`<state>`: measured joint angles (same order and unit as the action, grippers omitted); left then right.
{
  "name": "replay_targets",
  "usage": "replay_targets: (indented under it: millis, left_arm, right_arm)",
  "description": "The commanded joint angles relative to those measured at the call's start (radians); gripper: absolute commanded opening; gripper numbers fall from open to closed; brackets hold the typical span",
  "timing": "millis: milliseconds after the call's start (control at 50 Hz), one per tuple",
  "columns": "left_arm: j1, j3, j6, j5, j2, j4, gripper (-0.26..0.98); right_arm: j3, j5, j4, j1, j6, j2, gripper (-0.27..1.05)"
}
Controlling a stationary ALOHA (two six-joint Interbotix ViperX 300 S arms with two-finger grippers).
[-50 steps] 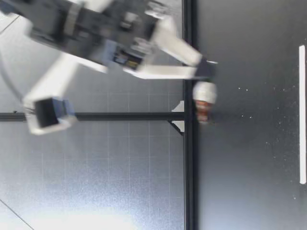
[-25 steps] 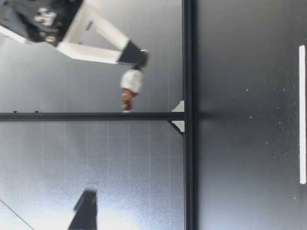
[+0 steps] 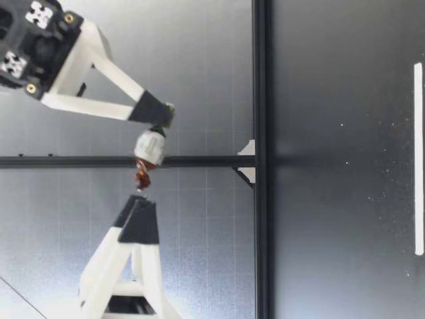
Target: Pick up the candy and unwrap it.
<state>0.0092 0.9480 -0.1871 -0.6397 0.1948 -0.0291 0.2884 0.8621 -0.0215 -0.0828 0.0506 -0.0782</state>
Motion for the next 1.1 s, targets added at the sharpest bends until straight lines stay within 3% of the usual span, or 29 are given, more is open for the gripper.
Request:
replay_targets:
  millis: [0, 380, 480, 780, 1080]
  left_arm:
    - [0.002, -0.023, -0.003, -0.012, 0.005, -0.002, 0.51]
    - [0.002, -0.035, 0.003, -0.006, -0.009, -0.002, 0.44]
    - [0.002, -0.037, 0.005, -0.005, -0.011, -0.003, 0.35]
    - [0.012, -0.035, -0.002, 0.023, -0.008, -0.038, -0.11]
    - [0.014, 0.002, 0.008, 0.017, 0.034, -0.040, -0.14]
  right_arm:
    - [-0.032, -0.003, -0.005, 0.005, -0.002, -0.003, -0.18]
    - [-0.052, -0.003, -0.008, 0.005, -0.002, 0.015, -0.18]
    - [-0.054, -0.003, -0.012, 0.006, -0.002, 0.017, -0.18]
    - [-0.058, -0.003, -0.015, 0.012, -0.002, 0.017, -0.18]
    - [-0.028, -0.003, -0.017, 0.020, 0.002, 0.005, -0.18]
